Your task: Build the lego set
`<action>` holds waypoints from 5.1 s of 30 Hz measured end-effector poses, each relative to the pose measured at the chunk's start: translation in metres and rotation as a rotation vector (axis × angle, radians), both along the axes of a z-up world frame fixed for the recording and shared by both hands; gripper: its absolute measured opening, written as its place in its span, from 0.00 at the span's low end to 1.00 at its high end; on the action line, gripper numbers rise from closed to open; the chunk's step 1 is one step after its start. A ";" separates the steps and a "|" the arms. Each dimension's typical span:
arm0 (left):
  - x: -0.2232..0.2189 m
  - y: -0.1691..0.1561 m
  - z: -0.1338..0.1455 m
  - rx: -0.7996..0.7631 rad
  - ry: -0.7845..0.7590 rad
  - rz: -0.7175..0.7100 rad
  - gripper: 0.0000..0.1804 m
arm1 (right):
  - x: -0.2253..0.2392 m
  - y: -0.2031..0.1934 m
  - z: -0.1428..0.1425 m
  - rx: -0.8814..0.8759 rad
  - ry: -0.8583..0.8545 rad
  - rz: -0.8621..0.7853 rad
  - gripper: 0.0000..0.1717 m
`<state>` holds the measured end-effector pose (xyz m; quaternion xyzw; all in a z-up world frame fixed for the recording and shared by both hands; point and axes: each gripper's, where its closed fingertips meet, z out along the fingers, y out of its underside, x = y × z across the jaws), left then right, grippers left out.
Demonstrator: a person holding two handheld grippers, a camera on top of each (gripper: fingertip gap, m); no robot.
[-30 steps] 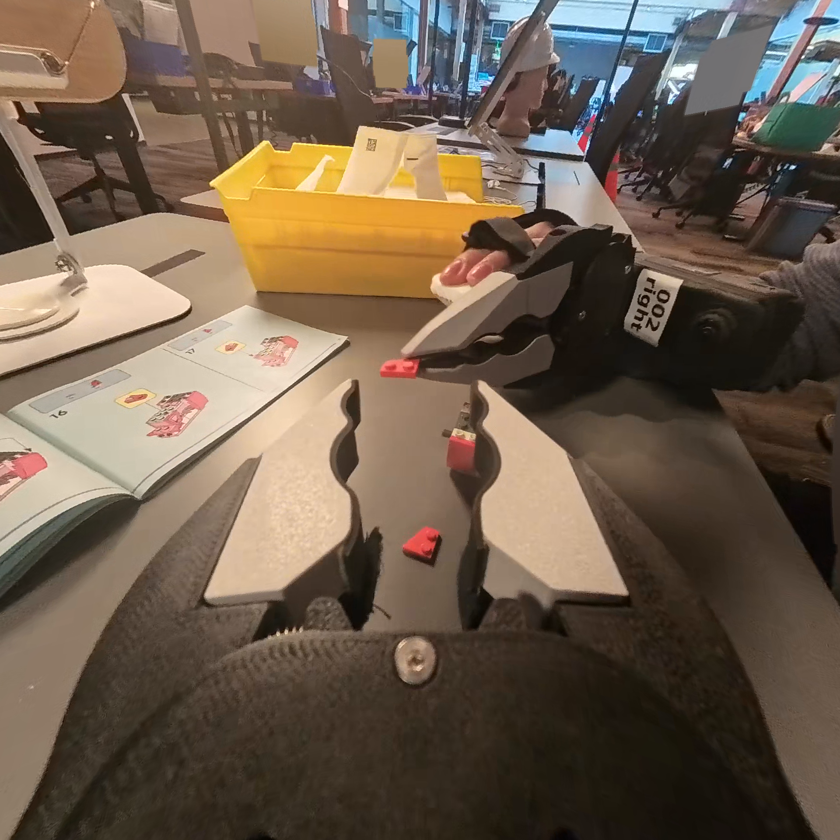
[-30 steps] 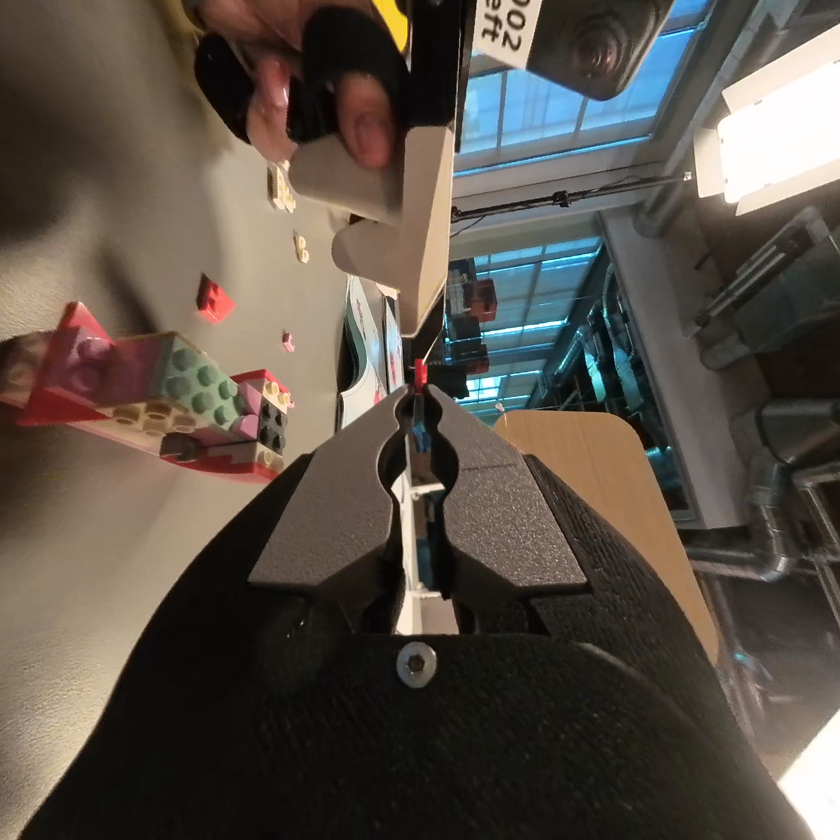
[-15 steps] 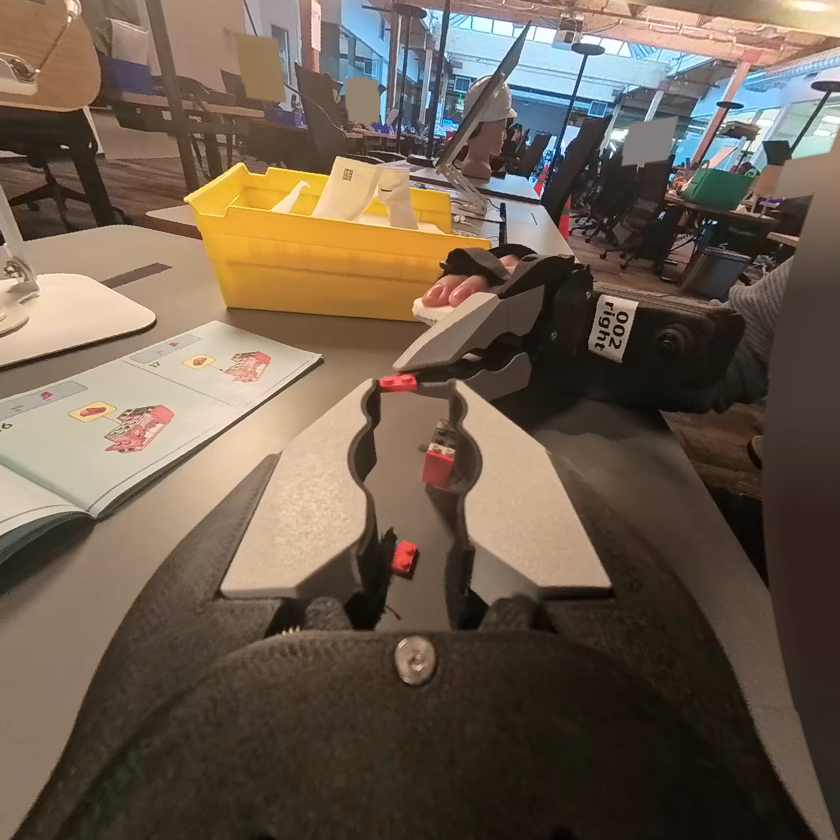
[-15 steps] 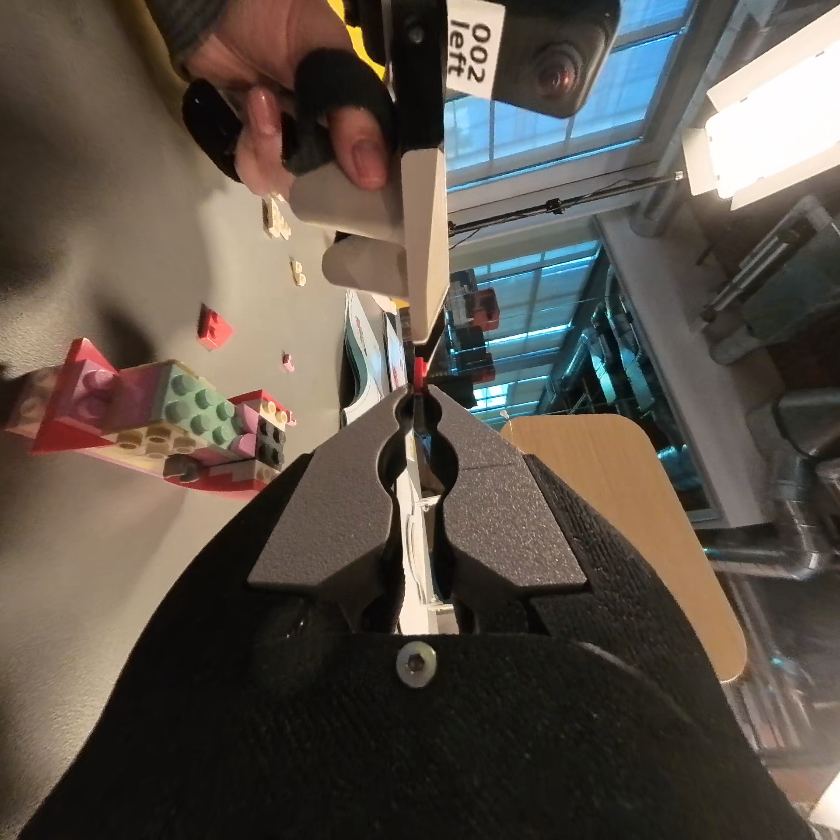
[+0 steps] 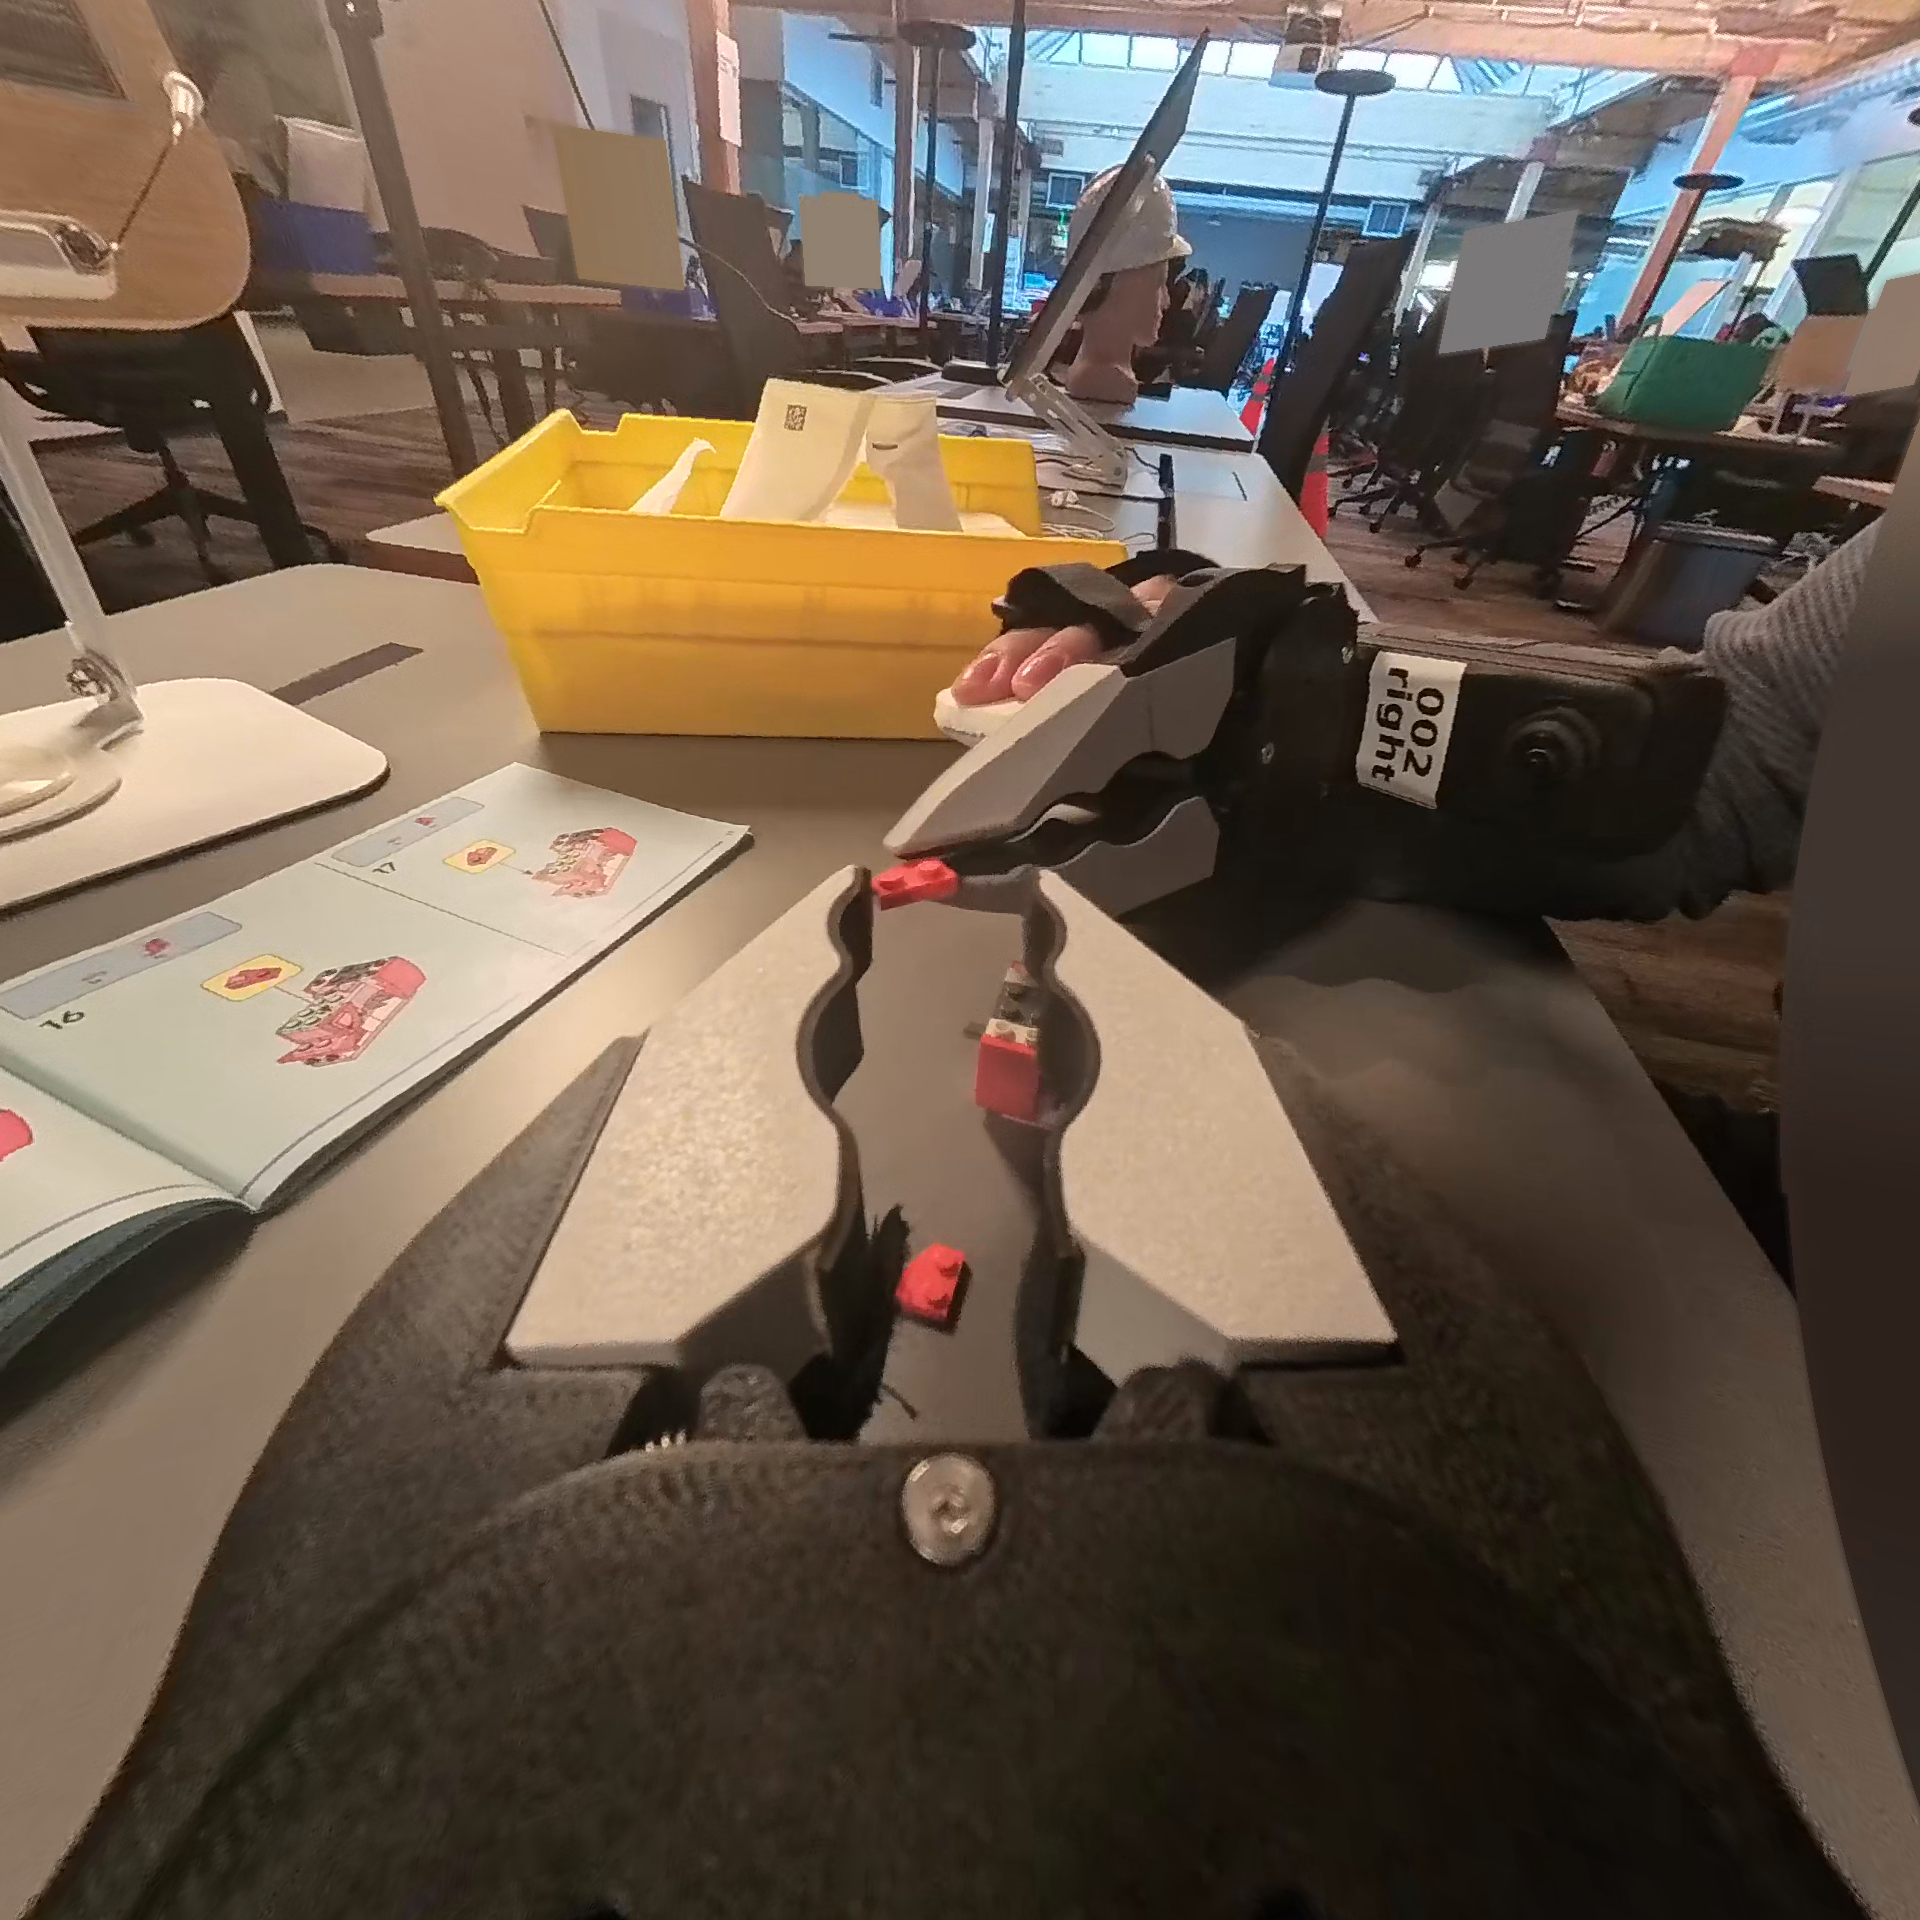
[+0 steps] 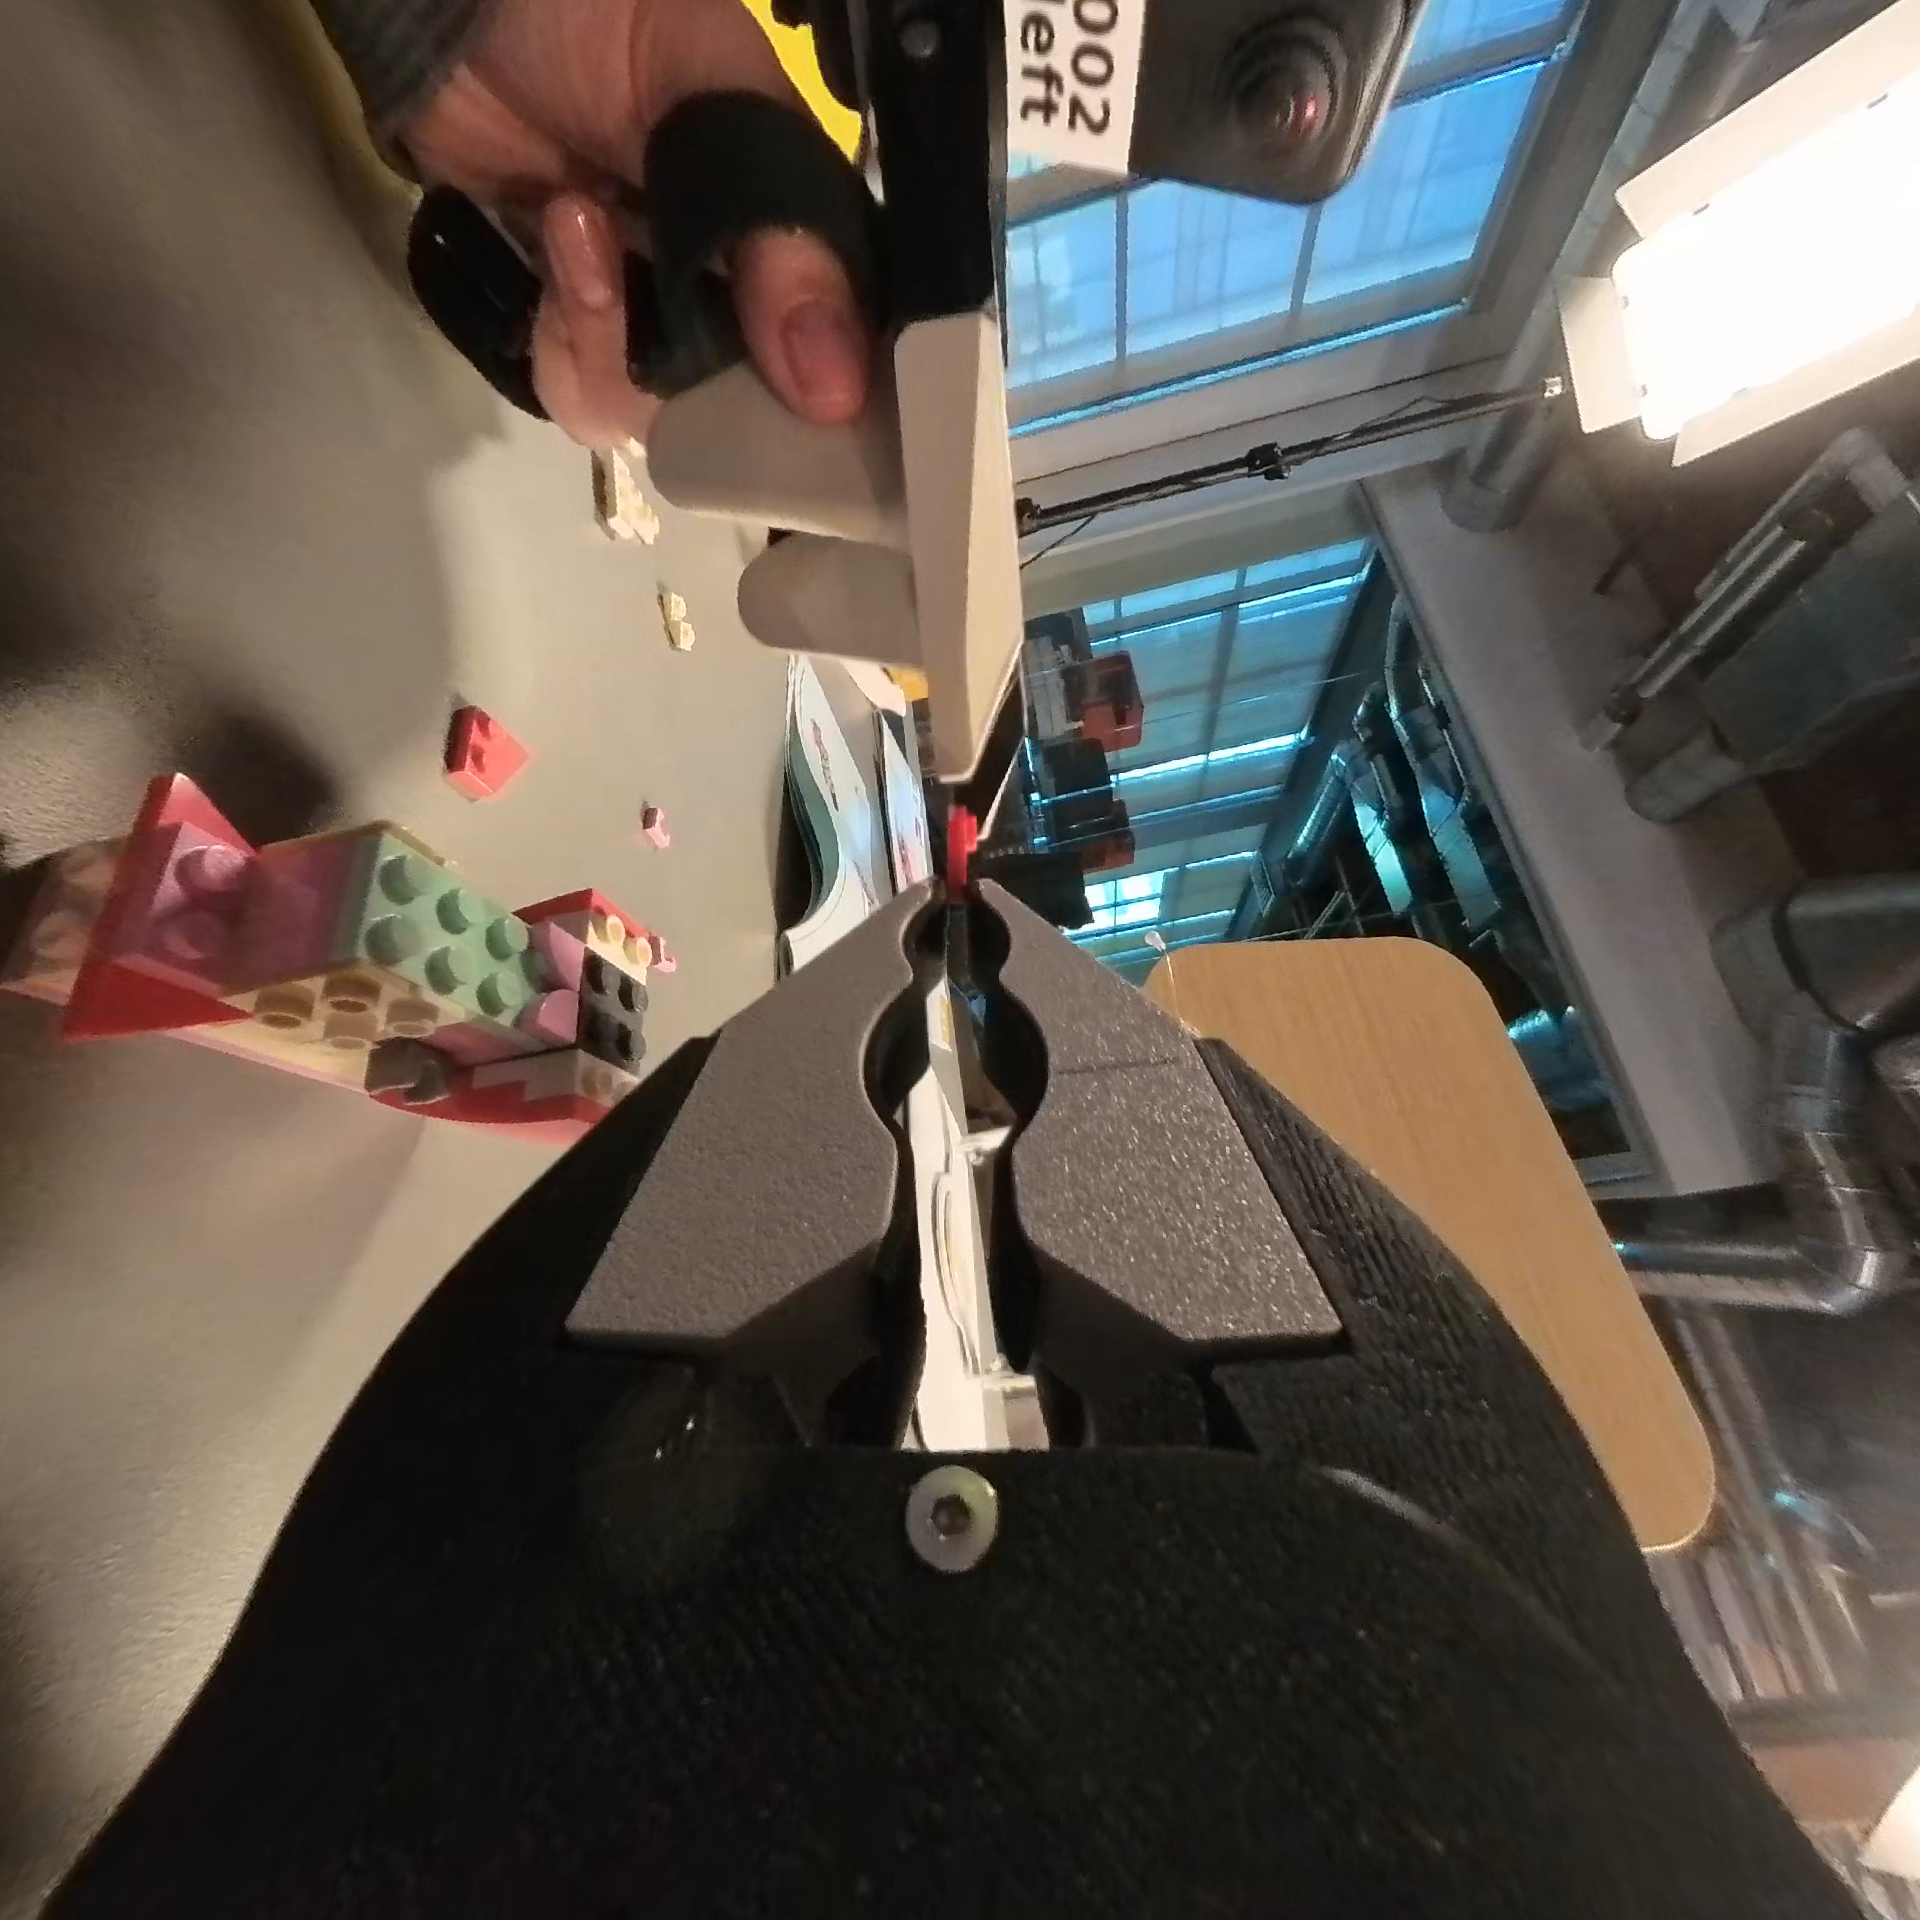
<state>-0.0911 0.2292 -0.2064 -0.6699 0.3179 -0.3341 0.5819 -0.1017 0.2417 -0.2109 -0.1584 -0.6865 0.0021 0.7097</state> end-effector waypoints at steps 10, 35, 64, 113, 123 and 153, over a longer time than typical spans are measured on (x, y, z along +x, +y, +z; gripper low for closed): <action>-0.003 0.001 0.003 0.157 0.133 0.079 0.16 | -0.001 0.001 -0.001 0.015 -0.006 -0.012 0.00; 0.005 0.001 -0.007 0.337 0.419 0.164 0.08 | -0.002 0.004 -0.003 0.040 -0.019 -0.034 0.00; 0.004 0.001 -0.009 0.448 0.522 0.187 0.04 | -0.003 0.004 -0.006 0.030 -0.029 -0.033 0.00; -0.025 0.021 -0.026 0.041 0.429 0.172 0.17 | 0.008 0.030 -0.008 0.004 -0.026 -0.101 0.00; -0.033 0.042 -0.083 -0.317 0.555 0.074 0.14 | 0.004 0.039 -0.021 -0.012 -0.053 -0.111 0.01; -0.025 0.038 -0.004 -0.675 -0.411 -0.168 0.00 | 0.001 0.043 -0.027 0.062 -0.100 -0.152 0.00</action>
